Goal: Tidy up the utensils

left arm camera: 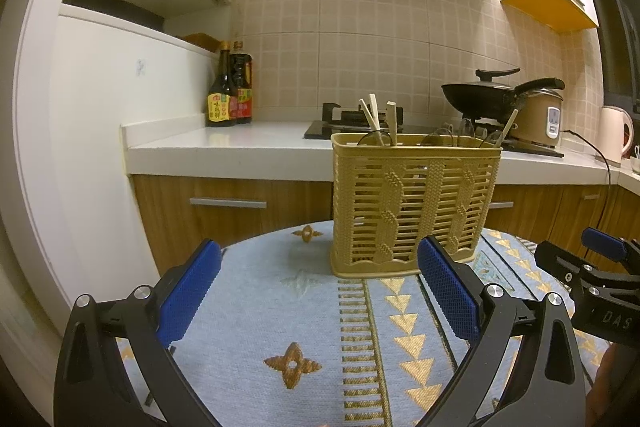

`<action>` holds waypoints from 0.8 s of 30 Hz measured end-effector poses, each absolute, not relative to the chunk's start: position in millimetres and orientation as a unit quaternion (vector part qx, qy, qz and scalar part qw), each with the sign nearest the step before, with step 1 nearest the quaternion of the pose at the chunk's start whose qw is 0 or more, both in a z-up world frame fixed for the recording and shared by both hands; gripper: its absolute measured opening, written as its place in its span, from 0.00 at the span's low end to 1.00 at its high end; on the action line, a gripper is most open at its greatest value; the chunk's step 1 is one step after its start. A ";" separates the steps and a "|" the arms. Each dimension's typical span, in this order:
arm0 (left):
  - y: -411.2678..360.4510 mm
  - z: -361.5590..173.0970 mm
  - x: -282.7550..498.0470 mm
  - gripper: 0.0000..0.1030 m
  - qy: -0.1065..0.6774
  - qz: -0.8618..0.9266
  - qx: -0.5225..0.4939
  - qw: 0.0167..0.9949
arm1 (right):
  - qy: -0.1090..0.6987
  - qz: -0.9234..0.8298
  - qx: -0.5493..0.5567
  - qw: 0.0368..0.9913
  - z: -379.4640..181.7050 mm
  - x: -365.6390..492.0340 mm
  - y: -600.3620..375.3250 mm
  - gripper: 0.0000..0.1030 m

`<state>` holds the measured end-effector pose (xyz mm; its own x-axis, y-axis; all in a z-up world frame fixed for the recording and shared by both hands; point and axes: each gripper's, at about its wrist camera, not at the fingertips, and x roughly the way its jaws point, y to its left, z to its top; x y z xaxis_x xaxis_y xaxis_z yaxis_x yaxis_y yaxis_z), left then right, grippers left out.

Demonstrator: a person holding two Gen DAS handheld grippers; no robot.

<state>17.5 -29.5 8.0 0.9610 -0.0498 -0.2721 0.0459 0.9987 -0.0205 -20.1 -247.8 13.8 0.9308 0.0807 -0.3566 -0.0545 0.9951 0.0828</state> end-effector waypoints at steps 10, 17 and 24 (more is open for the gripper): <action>-28.2 7.6 18.6 0.93 0.140 -0.024 -0.009 0.990 | 0.184 0.032 0.037 0.982 12.7 -19.7 -248.3 0.88; -28.9 6.8 18.8 0.93 0.141 -0.024 -0.008 0.990 | 0.185 0.032 0.035 0.982 12.7 -19.1 -248.2 0.89; -30.8 7.1 17.5 0.93 0.142 -0.025 -0.006 0.990 | 0.181 0.032 0.042 0.982 13.1 -20.6 -250.6 0.89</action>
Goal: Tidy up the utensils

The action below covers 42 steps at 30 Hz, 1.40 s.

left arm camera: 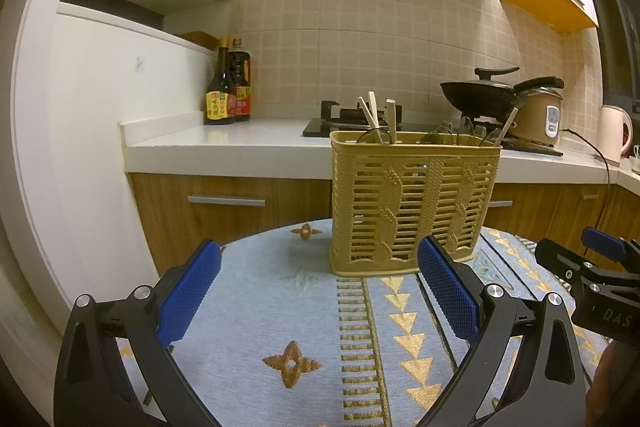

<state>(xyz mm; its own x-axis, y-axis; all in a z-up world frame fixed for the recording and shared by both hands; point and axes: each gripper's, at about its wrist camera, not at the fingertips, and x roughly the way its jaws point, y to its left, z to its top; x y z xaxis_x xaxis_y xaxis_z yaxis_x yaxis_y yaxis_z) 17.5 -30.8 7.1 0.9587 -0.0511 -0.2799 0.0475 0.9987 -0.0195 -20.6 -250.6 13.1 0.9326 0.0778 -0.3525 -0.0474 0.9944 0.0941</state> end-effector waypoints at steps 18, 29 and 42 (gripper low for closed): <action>-31.2 5.8 20.8 0.93 0.146 -0.023 -0.009 0.989 | 0.183 0.028 0.040 0.982 13.3 -18.5 -248.7 0.89; -29.7 4.4 23.1 0.93 0.152 -0.023 -0.010 0.988 | 0.184 0.027 0.044 0.982 12.2 -18.3 -249.1 0.92; -29.7 4.3 23.1 0.93 0.156 -0.024 -0.010 0.987 | 0.185 0.027 0.043 0.981 11.9 -18.2 -248.5 0.92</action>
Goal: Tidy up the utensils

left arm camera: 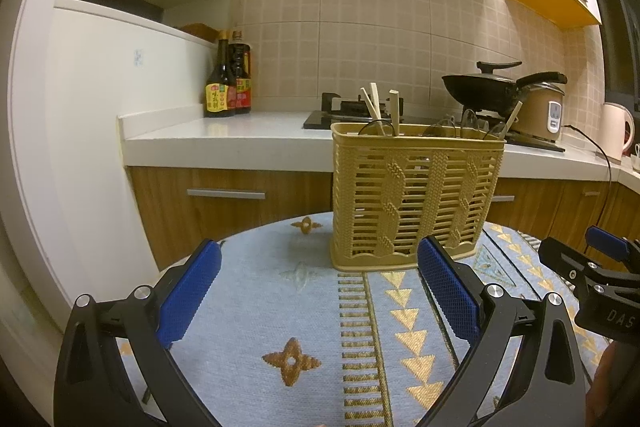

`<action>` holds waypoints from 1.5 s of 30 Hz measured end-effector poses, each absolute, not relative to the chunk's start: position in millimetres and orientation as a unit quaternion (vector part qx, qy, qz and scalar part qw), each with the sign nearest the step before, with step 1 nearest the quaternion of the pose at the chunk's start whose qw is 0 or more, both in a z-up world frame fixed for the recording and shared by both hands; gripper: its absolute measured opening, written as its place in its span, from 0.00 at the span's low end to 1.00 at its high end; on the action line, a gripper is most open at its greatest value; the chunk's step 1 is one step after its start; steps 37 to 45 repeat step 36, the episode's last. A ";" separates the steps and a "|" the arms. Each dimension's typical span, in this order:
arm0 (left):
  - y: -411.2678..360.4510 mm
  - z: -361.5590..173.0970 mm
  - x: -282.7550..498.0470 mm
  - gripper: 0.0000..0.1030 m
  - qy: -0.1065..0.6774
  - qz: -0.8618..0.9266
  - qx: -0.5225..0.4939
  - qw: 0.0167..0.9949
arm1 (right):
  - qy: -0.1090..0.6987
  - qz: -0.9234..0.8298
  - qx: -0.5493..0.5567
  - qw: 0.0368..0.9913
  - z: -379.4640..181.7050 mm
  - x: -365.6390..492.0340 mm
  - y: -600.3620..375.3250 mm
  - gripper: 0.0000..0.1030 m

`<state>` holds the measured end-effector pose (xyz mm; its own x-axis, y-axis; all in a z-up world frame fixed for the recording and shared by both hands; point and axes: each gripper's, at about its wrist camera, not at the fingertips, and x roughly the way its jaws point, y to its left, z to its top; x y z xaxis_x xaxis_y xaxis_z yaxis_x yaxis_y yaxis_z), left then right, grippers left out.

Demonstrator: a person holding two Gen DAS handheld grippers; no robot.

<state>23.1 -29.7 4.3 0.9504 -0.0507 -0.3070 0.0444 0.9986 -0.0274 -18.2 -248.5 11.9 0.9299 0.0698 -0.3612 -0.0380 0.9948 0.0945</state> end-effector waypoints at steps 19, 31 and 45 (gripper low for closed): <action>-27.7 3.6 26.3 0.93 0.162 -0.025 -0.011 0.986 | 0.185 0.029 0.043 0.981 12.0 -18.6 -248.6 0.92; -30.0 2.6 27.3 0.93 0.168 -0.035 -0.007 0.985 | 0.187 0.029 0.044 0.981 10.9 -17.4 -249.0 0.92; -31.2 3.2 27.2 0.93 0.167 -0.037 -0.006 0.985 | 0.189 0.029 0.043 0.981 11.0 -17.1 -249.0 0.92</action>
